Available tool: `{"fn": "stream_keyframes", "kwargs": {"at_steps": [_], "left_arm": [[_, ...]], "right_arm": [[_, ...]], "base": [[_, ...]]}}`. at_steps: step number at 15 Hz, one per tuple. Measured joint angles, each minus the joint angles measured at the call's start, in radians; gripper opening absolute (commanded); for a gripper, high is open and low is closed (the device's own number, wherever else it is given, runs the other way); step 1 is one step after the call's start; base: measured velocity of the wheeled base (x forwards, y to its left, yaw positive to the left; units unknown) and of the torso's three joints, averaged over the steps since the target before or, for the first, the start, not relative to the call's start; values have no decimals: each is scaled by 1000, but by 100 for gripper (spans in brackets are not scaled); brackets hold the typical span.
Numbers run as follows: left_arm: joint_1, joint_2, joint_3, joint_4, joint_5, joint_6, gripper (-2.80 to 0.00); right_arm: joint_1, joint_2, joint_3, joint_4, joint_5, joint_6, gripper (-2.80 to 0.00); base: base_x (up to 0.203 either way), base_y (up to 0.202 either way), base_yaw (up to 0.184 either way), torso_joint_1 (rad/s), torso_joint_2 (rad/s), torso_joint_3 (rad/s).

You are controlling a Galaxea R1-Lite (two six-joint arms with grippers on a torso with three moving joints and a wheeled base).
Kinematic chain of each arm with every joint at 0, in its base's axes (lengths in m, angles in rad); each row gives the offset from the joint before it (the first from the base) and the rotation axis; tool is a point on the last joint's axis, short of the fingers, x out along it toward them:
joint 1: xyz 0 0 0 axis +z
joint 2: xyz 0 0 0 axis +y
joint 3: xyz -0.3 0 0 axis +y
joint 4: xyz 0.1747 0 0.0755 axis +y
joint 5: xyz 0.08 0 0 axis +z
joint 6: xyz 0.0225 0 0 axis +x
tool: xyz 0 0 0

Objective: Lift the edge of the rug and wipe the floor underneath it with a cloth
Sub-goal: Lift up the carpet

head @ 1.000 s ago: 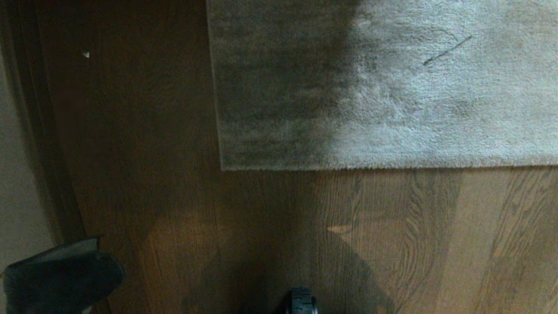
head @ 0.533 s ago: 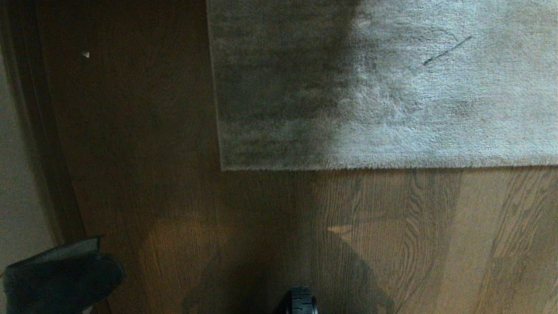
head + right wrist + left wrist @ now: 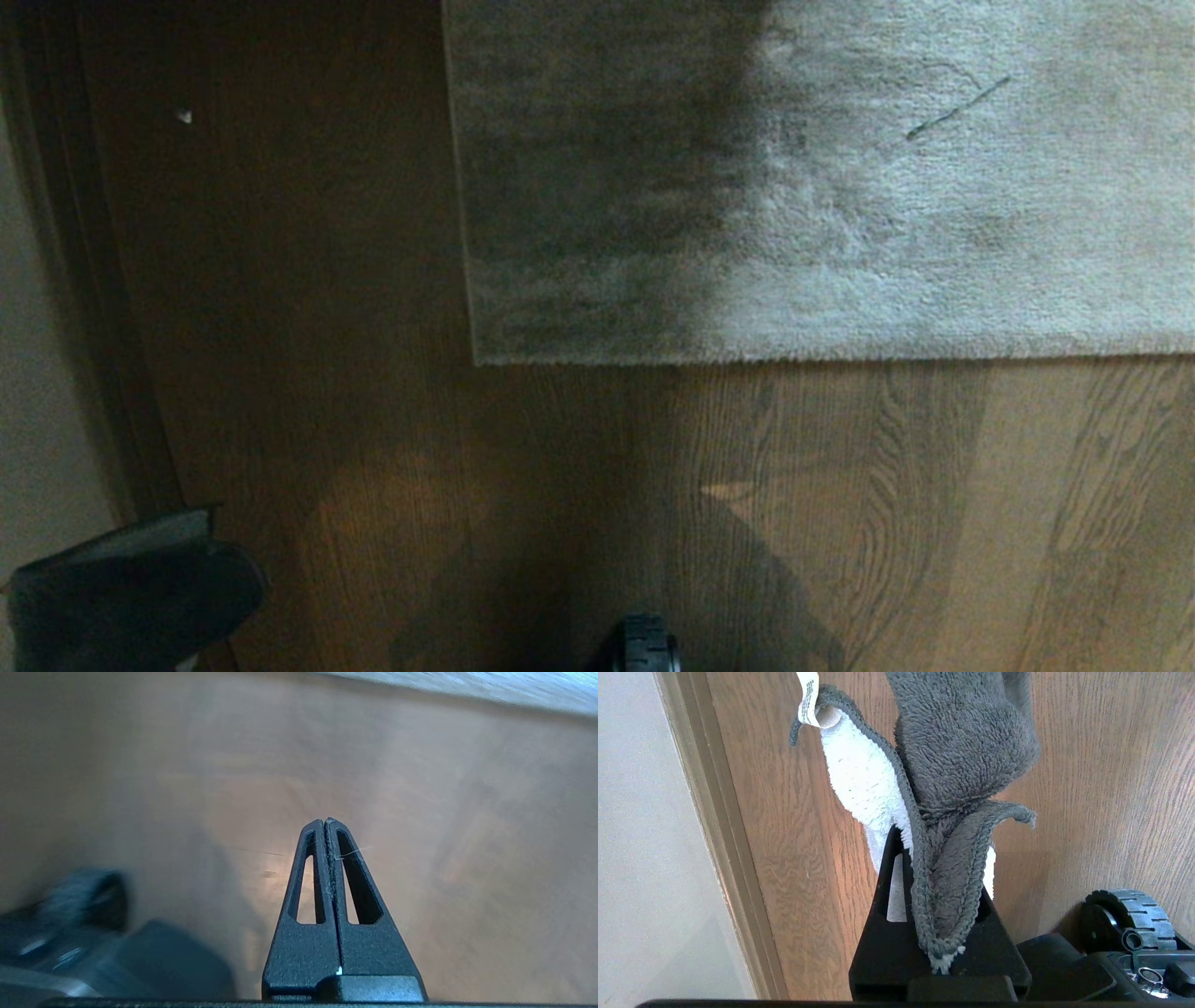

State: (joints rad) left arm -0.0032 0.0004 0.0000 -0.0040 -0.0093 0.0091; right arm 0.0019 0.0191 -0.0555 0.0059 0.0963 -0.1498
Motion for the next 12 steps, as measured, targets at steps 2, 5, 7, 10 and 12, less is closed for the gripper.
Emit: {"fn": "stream_keyframes", "kwargs": {"at_steps": [2,5,7,10,12], "left_arm": [[0,0,0,0,0,0,-280],[0,0,0,0,0,0,-280],[0,0,0,0,0,0,-280],[0,0,0,0,0,0,-280],[0,0,0,0,0,0,-280]], "right_arm": [[0,61,-40,5,108,-24,-280],[4,205,-90,5,297,-55,-280],[5,325,-120,-4,433,-61,-280],[6,548,-147,-65,602,-66,-280],[7,740,-150,-148,682,-69,-280]], "base": [[0,0,0,0,0,0],[0,0,0,0,0,0],[0,0,0,0,0,0],[0,0,0,0,0,0],[0,0,0,0,0,0]]}}
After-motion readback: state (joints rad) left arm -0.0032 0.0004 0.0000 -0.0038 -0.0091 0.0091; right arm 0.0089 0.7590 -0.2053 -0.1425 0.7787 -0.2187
